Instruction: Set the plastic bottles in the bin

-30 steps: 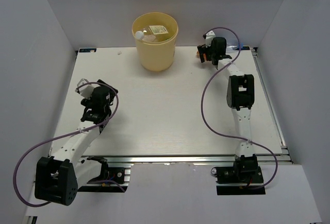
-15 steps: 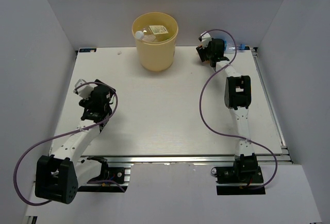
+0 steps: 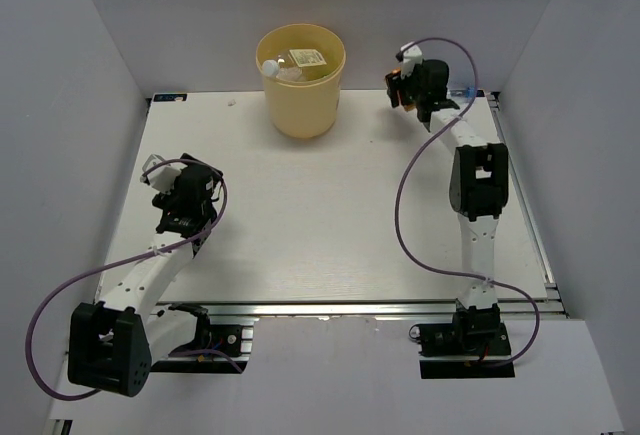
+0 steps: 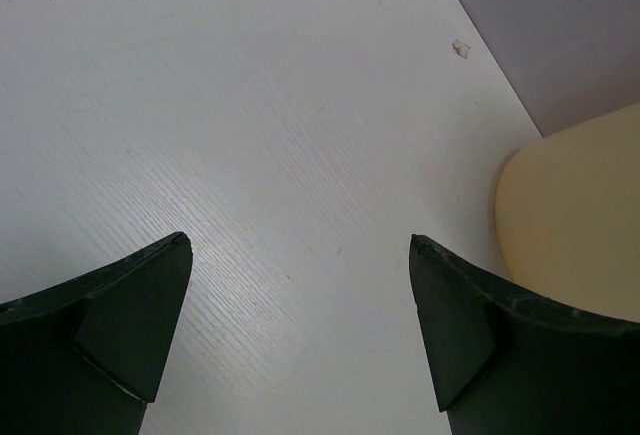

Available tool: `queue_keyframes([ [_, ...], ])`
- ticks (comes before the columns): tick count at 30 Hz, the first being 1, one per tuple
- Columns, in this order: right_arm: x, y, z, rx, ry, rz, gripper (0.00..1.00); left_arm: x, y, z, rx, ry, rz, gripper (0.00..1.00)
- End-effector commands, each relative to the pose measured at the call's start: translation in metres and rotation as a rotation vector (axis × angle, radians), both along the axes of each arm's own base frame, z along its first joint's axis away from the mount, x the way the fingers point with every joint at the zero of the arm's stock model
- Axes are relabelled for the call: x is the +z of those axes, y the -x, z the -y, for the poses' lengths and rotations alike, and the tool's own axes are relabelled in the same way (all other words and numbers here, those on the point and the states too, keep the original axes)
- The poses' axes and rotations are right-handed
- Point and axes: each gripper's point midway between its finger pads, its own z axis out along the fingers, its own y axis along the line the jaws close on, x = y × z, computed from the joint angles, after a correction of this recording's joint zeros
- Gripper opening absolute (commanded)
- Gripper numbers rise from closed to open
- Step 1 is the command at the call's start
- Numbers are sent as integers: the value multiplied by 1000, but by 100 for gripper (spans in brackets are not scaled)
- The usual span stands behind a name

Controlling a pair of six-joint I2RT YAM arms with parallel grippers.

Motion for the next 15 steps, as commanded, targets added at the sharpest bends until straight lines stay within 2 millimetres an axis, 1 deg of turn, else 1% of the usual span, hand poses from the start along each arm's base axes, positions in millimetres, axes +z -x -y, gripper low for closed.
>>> queue_keyframes([
  [1,163,25,-24,49,-129,251,22,22,0,-1,6,16,35,98],
  [2,176,29,-27,43,-137,264,23,23,1,-1,9,18,38,98],
  [3,206,39,-35,39,-168,302,25,23,3,-1,5,20,44,98],
  [5,232,49,-48,68,-202,337,27,26,5,-2,3,12,51,98],
  [6,251,55,-58,97,-228,365,27,29,5,-1,-5,8,53,98],
  [7,260,61,-75,130,-255,372,30,32,7,-3,-2,4,60,98],
  [8,268,65,-86,149,-299,368,30,33,8,-3,-3,0,64,98],
  [9,274,69,-98,180,-318,373,30,33,8,-4,-3,1,67,98],
  [10,279,74,-119,218,-335,383,30,35,9,-3,-5,0,69,98],
  [11,281,76,-130,225,-356,386,31,37,10,-3,-9,-6,69,98],
  [12,273,72,-143,239,-362,384,33,37,10,-3,-13,-11,65,98],
  [13,288,80,-164,273,-379,415,46,40,10,-3,-18,-12,70,98],
  [14,293,82,-175,289,-384,430,53,40,10,-2,-25,-16,69,98],
  [15,282,78,-189,327,-375,420,62,42,9,-1,-34,-12,77,98],
])
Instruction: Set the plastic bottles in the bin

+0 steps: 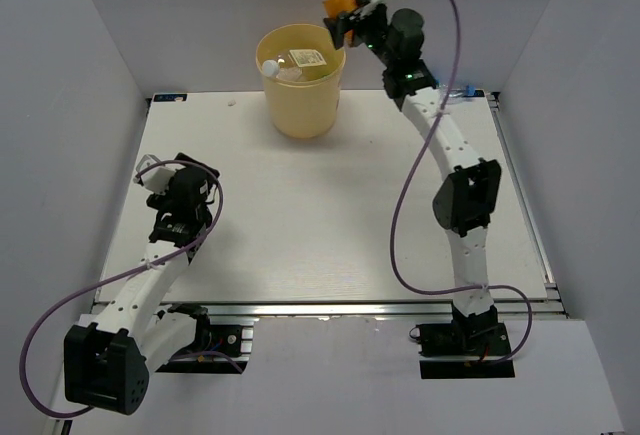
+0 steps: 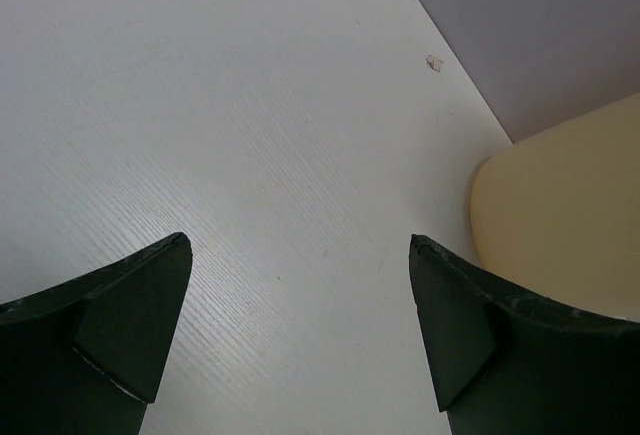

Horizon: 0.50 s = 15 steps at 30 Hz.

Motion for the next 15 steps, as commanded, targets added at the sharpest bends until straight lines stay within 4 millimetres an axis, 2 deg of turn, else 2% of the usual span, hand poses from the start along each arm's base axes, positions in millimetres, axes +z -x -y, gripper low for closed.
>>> queue_keyframes([
  [1,-2,5,-53,109,-32,19,89,22,-5,7,-51,2,46,98],
  [3,1,7,-58,114,-57,5,89,25,-10,14,-96,-3,43,98],
  [4,6,8,-56,116,-72,17,89,23,-10,16,-109,-5,34,98],
  [7,-4,11,-51,143,-67,-12,89,23,-11,15,-111,-17,17,98],
  [9,3,11,-46,141,-63,-13,89,25,-14,20,-133,-9,24,98],
  [12,-4,5,-24,85,-62,-45,89,26,-17,24,-157,-4,27,98],
  [14,-10,-6,1,21,-95,-90,89,24,-15,23,-156,-12,17,98],
  [15,-19,-15,22,-25,-102,-119,89,24,-15,21,-148,-17,16,98],
])
